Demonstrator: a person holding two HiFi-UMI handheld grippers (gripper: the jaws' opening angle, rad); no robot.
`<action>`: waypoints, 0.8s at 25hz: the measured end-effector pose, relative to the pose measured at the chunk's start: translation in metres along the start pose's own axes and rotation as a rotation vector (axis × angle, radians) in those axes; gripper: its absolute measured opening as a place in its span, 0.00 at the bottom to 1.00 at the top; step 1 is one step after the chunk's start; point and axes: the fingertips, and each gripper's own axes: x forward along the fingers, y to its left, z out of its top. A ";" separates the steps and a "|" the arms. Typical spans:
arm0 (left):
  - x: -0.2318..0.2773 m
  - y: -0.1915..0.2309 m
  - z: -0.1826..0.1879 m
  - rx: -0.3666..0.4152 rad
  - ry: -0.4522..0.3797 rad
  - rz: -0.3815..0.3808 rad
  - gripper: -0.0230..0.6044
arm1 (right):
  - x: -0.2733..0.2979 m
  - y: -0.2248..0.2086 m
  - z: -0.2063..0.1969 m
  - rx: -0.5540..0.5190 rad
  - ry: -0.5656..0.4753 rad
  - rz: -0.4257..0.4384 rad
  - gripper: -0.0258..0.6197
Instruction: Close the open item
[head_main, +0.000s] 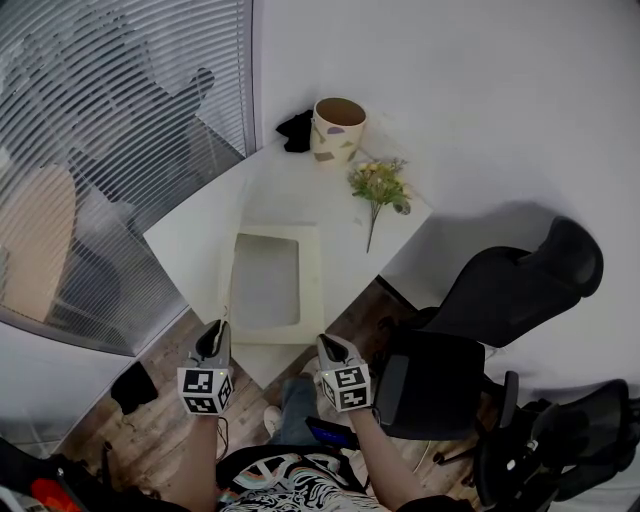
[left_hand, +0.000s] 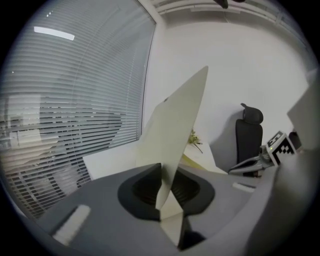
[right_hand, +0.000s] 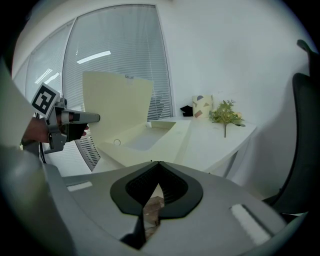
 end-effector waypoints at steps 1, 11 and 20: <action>0.001 -0.002 0.000 0.007 0.002 -0.003 0.18 | 0.000 0.000 0.000 0.000 0.000 0.000 0.04; 0.005 -0.015 -0.003 0.066 0.020 -0.026 0.19 | 0.000 0.000 -0.001 -0.004 -0.003 0.005 0.04; 0.010 -0.030 -0.005 0.132 0.043 -0.051 0.20 | 0.000 0.001 -0.001 -0.003 -0.007 0.010 0.04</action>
